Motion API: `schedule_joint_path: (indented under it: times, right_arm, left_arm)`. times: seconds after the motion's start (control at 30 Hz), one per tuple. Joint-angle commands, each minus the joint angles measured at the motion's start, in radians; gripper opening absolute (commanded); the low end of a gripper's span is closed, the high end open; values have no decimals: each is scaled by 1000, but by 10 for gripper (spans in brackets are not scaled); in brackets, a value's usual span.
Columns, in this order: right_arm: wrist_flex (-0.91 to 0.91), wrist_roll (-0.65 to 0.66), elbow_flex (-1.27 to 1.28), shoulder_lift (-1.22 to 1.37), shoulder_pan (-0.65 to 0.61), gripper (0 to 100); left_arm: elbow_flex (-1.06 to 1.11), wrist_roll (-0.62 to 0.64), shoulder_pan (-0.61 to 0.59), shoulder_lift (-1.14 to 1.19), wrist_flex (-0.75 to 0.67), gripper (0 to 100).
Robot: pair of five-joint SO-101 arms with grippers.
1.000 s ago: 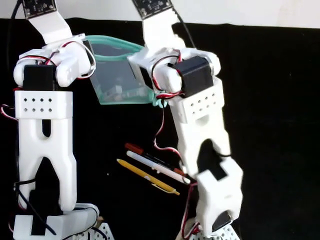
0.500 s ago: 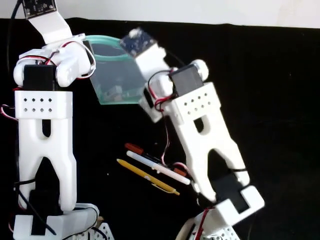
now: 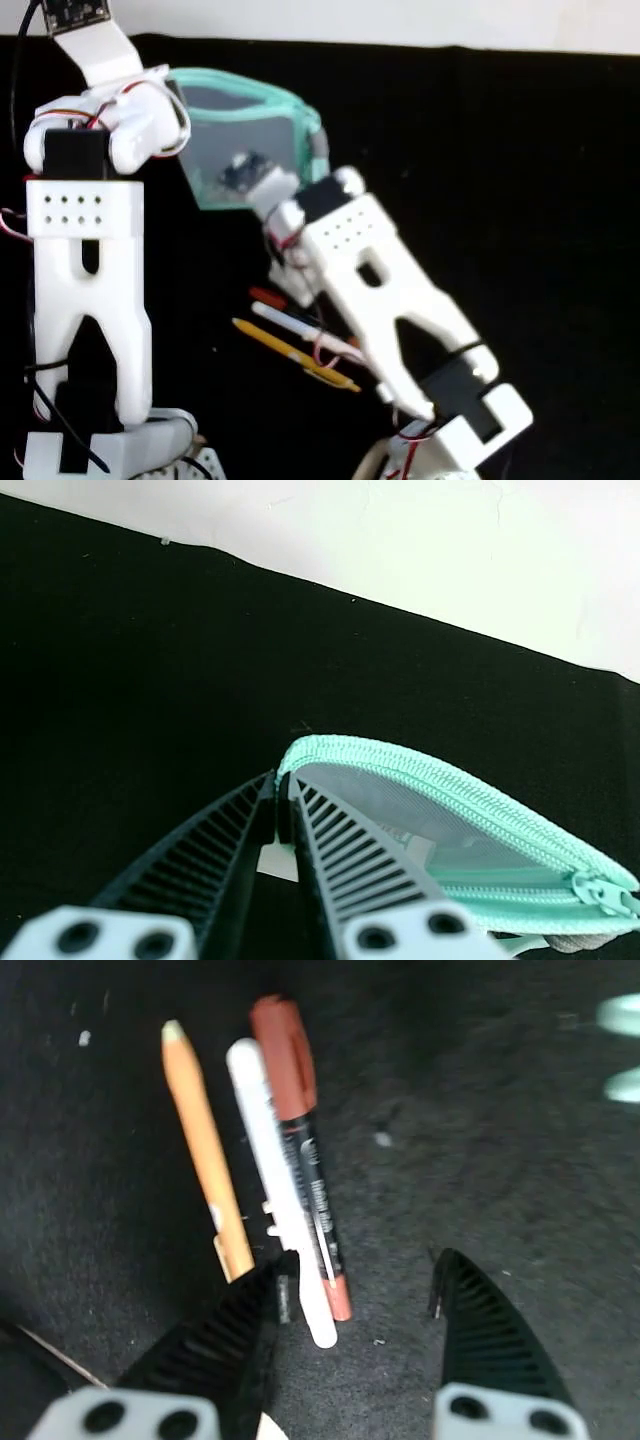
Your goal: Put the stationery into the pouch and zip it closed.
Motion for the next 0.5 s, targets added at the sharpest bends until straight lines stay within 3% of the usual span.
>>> schedule_joint_path:
  times: [0.0, 0.47]
  right_arm:
    - [-67, 72, 97, -44, -62, 216]
    - [-369, 87, 262, 33, -143, 216]
  left_arm:
    - [12, -6, 4, 44, 0, 6]
    - [12, -6, 5, 44, 0, 6]
